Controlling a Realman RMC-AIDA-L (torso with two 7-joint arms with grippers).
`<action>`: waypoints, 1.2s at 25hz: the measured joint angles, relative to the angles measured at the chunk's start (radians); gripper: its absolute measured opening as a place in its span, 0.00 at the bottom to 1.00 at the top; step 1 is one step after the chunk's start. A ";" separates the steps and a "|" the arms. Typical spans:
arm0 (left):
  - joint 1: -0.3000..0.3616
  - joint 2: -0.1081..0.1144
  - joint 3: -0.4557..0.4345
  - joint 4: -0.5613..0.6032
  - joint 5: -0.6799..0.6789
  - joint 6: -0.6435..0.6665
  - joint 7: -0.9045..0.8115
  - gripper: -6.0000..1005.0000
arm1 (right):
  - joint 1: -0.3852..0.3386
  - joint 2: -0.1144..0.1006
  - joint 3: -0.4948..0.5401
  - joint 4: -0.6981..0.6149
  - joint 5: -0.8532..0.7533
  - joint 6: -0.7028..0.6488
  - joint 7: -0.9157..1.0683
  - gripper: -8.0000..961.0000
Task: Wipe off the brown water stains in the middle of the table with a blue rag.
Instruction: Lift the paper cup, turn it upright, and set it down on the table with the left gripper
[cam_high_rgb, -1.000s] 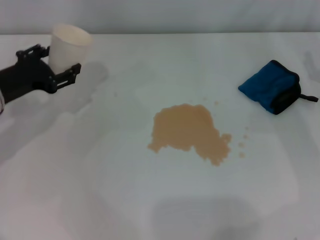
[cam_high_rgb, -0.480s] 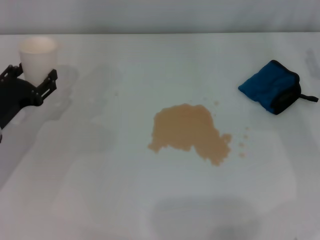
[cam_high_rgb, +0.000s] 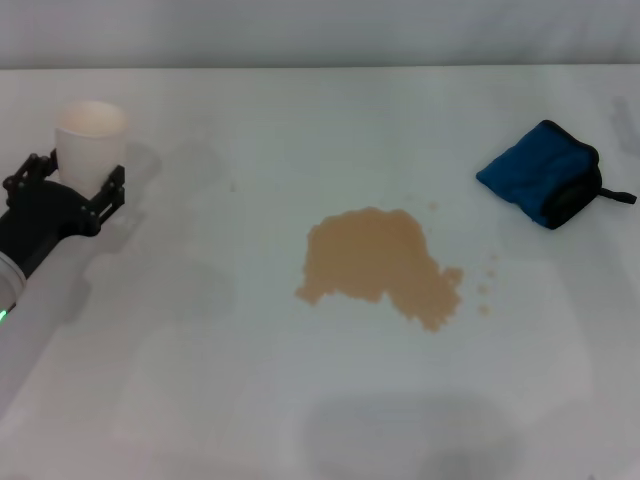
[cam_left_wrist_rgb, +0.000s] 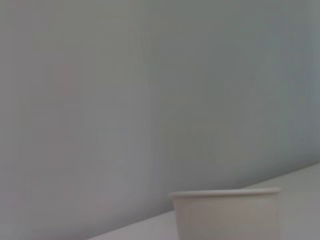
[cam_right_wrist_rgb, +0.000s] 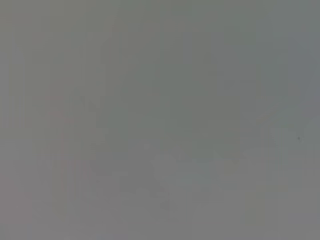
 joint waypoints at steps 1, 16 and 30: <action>-0.004 -0.001 0.000 -0.009 -0.005 0.000 0.014 0.74 | 0.000 0.000 0.000 0.000 0.000 0.000 0.000 0.74; -0.047 -0.004 0.002 -0.067 -0.011 -0.073 0.034 0.74 | 0.000 0.003 -0.003 0.007 0.000 0.000 0.001 0.74; -0.044 -0.006 0.000 -0.090 -0.011 -0.068 0.032 0.74 | 0.002 0.006 -0.006 0.005 0.000 0.000 0.001 0.73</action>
